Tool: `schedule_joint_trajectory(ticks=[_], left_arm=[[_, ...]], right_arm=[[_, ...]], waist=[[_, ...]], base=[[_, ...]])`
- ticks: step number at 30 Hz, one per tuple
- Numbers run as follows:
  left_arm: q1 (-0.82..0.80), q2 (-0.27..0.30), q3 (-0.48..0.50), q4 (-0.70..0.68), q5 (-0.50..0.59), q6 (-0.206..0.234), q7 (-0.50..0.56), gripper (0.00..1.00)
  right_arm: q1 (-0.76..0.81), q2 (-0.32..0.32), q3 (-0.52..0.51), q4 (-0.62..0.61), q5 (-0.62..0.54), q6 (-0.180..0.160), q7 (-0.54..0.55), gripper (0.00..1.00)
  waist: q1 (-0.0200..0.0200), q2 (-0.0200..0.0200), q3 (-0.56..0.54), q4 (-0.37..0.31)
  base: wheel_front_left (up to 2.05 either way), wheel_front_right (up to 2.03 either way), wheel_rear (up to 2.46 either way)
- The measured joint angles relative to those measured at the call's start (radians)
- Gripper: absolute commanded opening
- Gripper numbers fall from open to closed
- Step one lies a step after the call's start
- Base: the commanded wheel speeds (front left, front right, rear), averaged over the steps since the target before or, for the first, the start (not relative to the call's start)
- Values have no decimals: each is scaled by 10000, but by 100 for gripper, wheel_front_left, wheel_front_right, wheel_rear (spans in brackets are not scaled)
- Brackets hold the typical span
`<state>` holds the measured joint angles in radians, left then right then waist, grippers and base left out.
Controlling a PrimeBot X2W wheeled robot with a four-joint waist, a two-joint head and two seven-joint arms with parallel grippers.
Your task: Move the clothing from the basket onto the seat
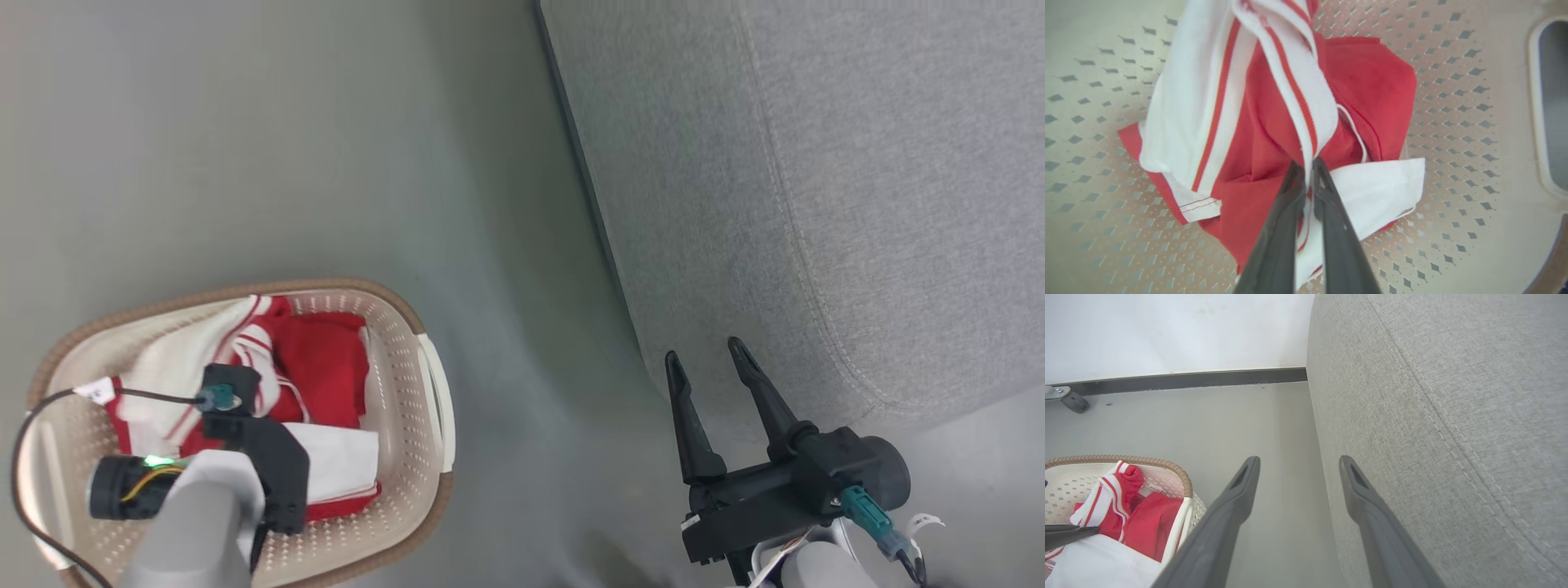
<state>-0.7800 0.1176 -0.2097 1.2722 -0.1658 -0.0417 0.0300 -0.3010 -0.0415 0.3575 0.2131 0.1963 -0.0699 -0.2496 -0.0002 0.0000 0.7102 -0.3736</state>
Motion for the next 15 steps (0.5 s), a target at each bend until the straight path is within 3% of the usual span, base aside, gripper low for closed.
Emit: schedule_joint_trajectory(ticks=[15], left_arm=[[628, -545, -343, -165, 63, -393, -1528, 0]], right_arm=[[-115, -230, -504, 926, 73, 274, 0, 100]], waist=[[-1, 0, -2154, 804]], base=[[0, 0, 0]])
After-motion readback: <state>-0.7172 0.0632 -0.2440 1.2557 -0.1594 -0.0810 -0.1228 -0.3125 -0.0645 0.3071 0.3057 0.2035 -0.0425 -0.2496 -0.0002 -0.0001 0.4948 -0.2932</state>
